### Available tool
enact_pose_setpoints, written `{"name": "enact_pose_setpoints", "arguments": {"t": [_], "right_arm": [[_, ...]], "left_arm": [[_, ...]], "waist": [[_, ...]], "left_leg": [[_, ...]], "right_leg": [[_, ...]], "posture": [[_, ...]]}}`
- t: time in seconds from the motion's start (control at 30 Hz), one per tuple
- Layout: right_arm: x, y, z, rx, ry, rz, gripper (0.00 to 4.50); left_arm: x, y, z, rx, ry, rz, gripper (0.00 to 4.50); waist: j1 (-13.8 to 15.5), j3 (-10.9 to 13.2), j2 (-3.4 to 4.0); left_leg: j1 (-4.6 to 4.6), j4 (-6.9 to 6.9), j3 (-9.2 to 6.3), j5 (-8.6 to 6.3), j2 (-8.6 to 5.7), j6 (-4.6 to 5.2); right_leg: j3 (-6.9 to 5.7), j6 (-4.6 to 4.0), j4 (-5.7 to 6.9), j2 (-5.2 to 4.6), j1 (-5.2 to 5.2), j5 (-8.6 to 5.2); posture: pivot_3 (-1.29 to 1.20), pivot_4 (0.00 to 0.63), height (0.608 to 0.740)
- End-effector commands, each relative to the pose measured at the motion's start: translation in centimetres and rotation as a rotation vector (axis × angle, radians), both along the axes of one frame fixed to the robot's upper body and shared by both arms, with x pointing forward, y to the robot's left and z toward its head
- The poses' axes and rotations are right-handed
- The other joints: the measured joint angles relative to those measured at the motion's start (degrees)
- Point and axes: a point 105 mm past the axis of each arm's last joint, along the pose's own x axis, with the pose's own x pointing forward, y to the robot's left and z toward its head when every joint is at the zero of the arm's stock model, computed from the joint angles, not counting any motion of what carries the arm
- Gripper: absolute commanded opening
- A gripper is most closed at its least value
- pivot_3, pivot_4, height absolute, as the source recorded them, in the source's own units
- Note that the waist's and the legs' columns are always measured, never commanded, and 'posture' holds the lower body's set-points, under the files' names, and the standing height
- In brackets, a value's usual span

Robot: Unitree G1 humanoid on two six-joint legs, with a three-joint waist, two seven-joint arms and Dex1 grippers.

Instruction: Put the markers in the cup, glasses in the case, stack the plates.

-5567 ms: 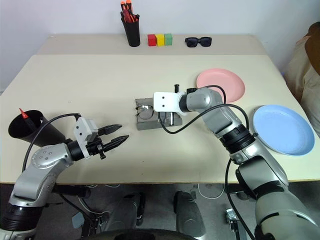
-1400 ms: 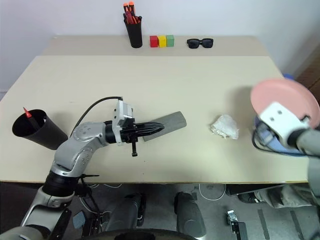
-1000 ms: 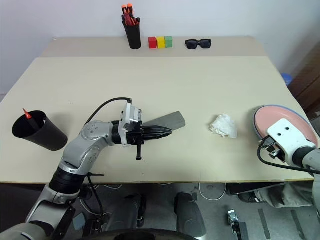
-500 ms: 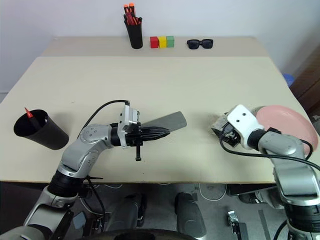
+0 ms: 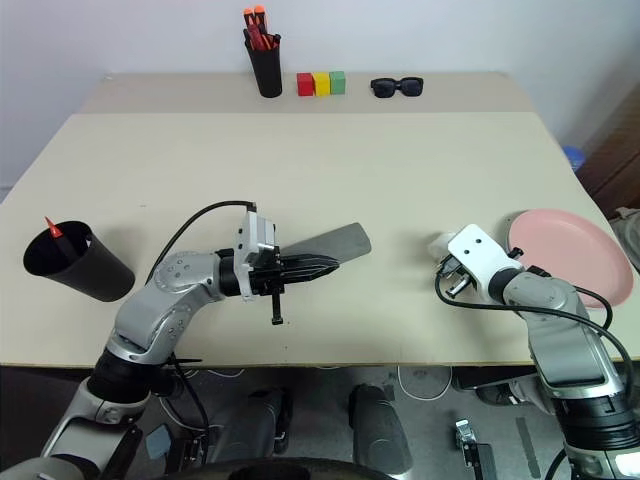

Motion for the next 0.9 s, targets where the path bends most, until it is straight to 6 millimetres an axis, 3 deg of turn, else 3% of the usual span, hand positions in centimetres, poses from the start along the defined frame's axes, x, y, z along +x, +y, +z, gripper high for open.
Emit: {"name": "enact_pose_setpoints", "arguments": {"t": [0.03,0.17,0.27,0.37,0.5,0.6,0.7,0.8,0.9], "right_arm": [[-0.6,-2.5,4.4,-0.066,-0.118,-0.075,0.03],[-2.1,-6.9,6.8,-0.107,-0.146,-0.232,0.03],[-3.5,-9.9,6.1,-0.161,-0.09,-0.333,0.03],[-3.9,-10.6,5.3,-0.114,-0.077,-0.359,1.03],[-3.6,-10.9,5.4,-0.126,-0.092,-0.367,2.92],[-3.4,-10.3,5.7,-0.157,-0.096,-0.316,4.46],[-2.5,-8.5,6.9,-0.145,-0.152,-0.204,4.46],[-1.6,-4.5,8.4,-0.003,-0.234,-0.019,4.46],[-0.8,-1.3,9.3,0.177,-0.267,0.098,4.46]], "left_arm": [[-0.4,-0.7,1.2,-0.029,-0.034,-0.04,0.0],[-0.4,-0.8,1.0,-0.025,-0.028,-0.058,0.0],[-0.4,-1.1,0.9,-0.025,-0.023,-0.077,0.0],[0.0,-1.5,0.7,-0.026,-0.023,-0.079,0.0],[0.5,-1.3,0.8,-0.032,-0.031,-0.056,0.0],[1.0,-0.6,0.7,-0.035,-0.033,-0.002,0.0],[2.7,1.0,0.6,-0.027,-0.038,0.145,0.0],[5.5,4.3,0.8,-0.035,-0.056,0.407,0.0],[6.6,6.9,0.9,-0.024,-0.097,0.585,0.0]], "waist": [[0.2,0.0,0.01],[0.2,0.0,0.0],[0.2,0.0,-0.01],[-0.1,0.0,-0.01],[-0.3,0.0,0.05],[-0.1,0.0,0.05],[-0.3,0.0,0.05],[-0.4,0.0,0.04],[-0.4,0.0,0.0]], "left_leg": [[-0.01,0.0,0.0,0.0,-0.01,0.0],[-0.05,0.01,-0.02,0.0,-0.02,0.0],[-0.04,0.0,-0.03,0.0,-0.02,0.0],[-0.03,0.0,-0.01,0.0,-0.01,0.01],[0.02,-0.01,0.05,0.0,0.0,0.01],[0.01,-0.01,0.04,0.0,0.0,0.01],[0.0,-0.01,0.04,0.0,-0.01,0.01],[0.03,-0.01,0.01,0.0,0.01,0.01],[0.05,-0.03,0.0,0.0,0.04,0.01]], "right_leg": [[0.0,0.0,0.0,-0.01,0.0,0.0],[-0.02,0.01,-0.03,-0.02,0.0,-0.01],[-0.03,0.0,-0.03,0.0,0.0,-0.01],[-0.02,0.0,-0.04,0.0,0.01,-0.02],[0.02,0.02,-0.01,0.01,-0.01,-0.02],[0.01,0.02,-0.01,0.02,-0.01,-0.02],[0.01,0.12,-0.02,0.0,-0.01,-0.08],[0.01,0.22,-0.01,0.02,-0.01,-0.13],[0.01,0.24,0.01,0.06,0.0,-0.13]], "posture": [[0.0,0.15,0.74],[0.0,0.15,0.74],[0.0,0.15,0.74],[0.0,0.15,0.74],[0.0,0.15,0.74],[0.0,0.15,0.74],[0.0,0.15,0.74],[0.0,0.15,0.74],[0.0,0.15,0.74]]}}
